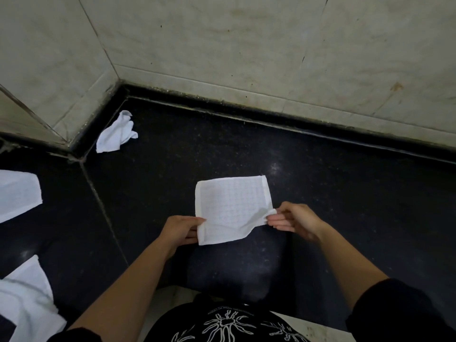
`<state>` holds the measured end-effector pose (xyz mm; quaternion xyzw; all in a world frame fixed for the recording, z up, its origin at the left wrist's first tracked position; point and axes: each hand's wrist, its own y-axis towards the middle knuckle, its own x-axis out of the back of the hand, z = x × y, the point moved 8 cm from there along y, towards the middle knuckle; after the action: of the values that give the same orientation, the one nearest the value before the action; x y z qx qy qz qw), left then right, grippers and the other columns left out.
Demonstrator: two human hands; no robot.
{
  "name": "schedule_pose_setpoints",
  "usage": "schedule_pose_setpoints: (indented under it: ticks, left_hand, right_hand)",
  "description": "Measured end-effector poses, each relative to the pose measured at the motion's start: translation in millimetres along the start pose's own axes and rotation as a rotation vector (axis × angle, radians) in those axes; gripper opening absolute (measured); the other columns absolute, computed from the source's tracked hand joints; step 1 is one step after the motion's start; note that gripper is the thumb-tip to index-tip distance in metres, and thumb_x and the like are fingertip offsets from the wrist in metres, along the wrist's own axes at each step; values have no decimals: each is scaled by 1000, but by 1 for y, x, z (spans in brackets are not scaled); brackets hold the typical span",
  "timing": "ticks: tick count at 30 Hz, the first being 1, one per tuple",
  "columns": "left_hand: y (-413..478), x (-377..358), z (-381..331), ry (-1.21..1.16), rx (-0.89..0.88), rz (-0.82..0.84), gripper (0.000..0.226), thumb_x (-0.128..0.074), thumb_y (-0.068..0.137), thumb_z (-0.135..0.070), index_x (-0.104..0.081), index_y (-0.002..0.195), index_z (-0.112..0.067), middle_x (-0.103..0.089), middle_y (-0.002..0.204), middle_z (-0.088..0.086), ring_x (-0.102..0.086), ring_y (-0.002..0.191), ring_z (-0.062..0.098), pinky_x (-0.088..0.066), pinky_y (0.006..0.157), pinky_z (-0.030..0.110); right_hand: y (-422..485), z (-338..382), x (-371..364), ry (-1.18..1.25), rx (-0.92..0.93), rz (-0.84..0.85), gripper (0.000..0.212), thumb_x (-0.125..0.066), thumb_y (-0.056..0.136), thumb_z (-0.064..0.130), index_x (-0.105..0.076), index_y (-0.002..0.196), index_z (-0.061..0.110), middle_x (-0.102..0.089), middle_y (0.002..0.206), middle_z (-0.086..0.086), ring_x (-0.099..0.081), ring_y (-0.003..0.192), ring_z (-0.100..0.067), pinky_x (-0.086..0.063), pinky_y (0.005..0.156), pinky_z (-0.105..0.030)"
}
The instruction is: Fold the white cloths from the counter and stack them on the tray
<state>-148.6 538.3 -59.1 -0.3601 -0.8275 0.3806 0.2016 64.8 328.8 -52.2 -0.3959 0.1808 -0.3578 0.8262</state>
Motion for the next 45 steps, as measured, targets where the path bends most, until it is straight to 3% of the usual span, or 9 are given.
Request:
schedule_pose_setpoints:
  ticks: [5,10,13,18,24,28,34,39,45]
  left_hand:
    - [11,6,-10,-114,56,9,29,-45,94,-10,-70,104,1,-70,103,15,-68,96,27,-56,73,32]
    - [20,5,-18,-93,47,72,41,-42,79,15,-67,109,1,-73,104,14,-69,99,25,-56,83,33]
    - [23,2,-22,-107,41,117,46,-47,79,21,-65,113,-4,-74,104,10,-70,98,20,-55,84,31]
    - [32,2,-23,-31,8,115,46,-65,80,11,-62,118,-14,-75,103,8,-71,97,20,-56,78,30]
    - [43,0,-30,155,-100,-41,46,-80,72,3,-69,112,-16,-69,81,10,-71,80,19,-58,71,28]
    - [47,-3,-30,164,-92,-39,37,-76,78,0,-70,111,-14,-69,82,11,-70,76,18,-59,71,28]
    - [44,-2,-25,-30,1,-26,19,-64,91,-16,-71,108,-15,-72,96,14,-74,79,22,-57,66,27]
    - [43,0,-25,-53,-1,-30,27,-53,89,-3,-71,106,-13,-74,96,13,-74,85,20,-57,73,29]
    - [48,-2,-33,79,-117,-65,26,-73,81,-5,-70,107,-5,-73,89,14,-70,72,18,-57,65,23]
  right_hand:
    - [17,20,2,35,31,-36,26,-47,87,3,-63,104,-7,-75,94,-18,-74,88,-27,-56,77,-32]
    - [34,38,4,-244,126,-167,12,-62,89,6,-68,86,-3,-74,75,-15,-69,62,-19,-51,53,-22]
    - [45,46,8,-344,149,-258,14,-61,88,6,-68,76,2,-67,69,-10,-60,59,-16,-48,52,-22]
    - [58,46,13,-360,171,-304,15,-62,86,10,-72,76,5,-68,75,-10,-61,68,-20,-52,64,-30]
    - [62,49,12,-389,187,-319,15,-63,85,12,-72,76,4,-68,78,-8,-61,73,-19,-51,69,-32]
    - [63,51,9,-392,190,-296,15,-61,87,11,-71,78,5,-68,82,-8,-64,78,-21,-53,67,-30]
    - [62,50,7,-436,174,-278,15,-59,90,10,-70,82,3,-69,83,-13,-66,70,-23,-56,63,-30]
    - [59,52,4,-456,179,-270,15,-58,90,10,-70,83,6,-68,86,-9,-63,77,-18,-51,58,-24]
    - [59,54,4,-474,186,-245,11,-62,87,10,-70,79,10,-69,88,-8,-65,80,-19,-52,62,-26]
